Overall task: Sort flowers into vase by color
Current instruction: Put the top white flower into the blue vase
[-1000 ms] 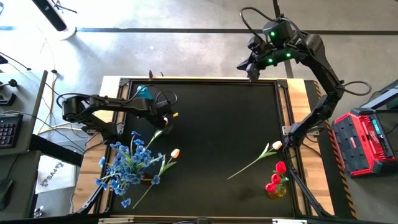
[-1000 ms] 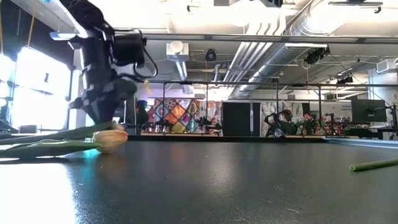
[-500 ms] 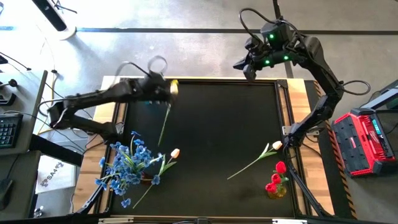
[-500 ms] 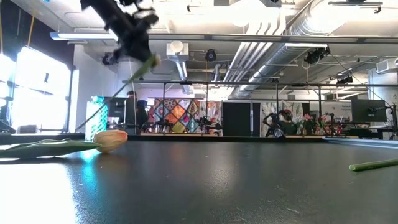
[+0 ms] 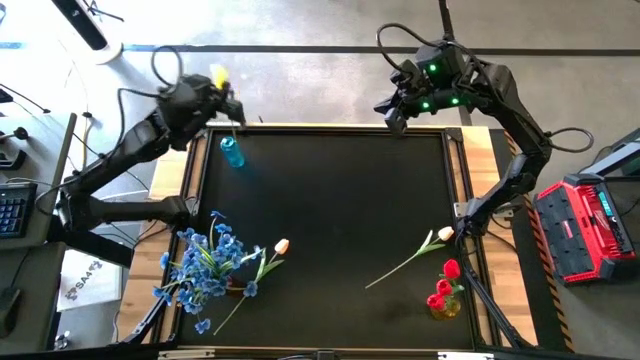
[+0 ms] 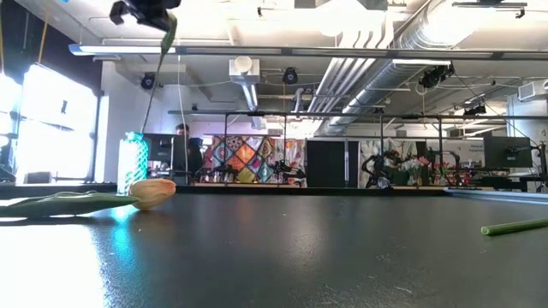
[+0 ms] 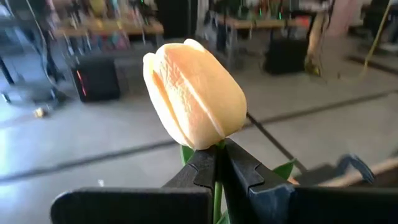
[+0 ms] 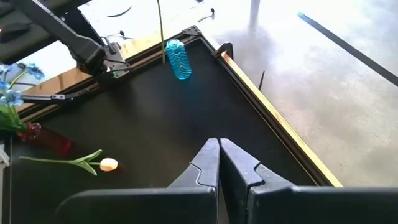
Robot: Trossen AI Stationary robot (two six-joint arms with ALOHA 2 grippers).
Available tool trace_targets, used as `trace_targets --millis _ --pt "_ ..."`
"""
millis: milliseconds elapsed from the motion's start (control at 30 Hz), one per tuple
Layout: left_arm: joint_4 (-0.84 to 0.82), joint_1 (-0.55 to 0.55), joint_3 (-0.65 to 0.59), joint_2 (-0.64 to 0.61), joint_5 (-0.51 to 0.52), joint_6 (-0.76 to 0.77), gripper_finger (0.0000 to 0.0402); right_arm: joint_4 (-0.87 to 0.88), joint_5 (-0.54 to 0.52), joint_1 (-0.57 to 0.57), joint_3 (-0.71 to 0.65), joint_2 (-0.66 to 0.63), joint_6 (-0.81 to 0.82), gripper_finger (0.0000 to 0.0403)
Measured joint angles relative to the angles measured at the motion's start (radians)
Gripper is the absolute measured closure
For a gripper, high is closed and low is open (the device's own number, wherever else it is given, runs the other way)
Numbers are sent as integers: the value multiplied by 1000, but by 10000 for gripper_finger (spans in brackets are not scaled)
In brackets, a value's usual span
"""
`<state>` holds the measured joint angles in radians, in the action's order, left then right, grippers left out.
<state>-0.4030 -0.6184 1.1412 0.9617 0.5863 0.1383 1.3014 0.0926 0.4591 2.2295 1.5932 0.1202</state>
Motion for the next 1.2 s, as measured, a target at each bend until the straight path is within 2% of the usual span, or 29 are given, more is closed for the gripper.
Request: trace_targets --millis 267,600,833,1200 --pt "124 -87 0 -25 -2 -151 401 0 -18 -11 0 0 33 403" --pt "81 -134 -1 -24 -4 -175 401 0 -19 -11 0 0 53 403" --pt "19 -157 -1 -13 -11 -133 401 -1 -33 -11 0 0 57 403" --pt "83 -156 -2 -2 -36 -130 401 -5 -36 -17 0 0 63 403"
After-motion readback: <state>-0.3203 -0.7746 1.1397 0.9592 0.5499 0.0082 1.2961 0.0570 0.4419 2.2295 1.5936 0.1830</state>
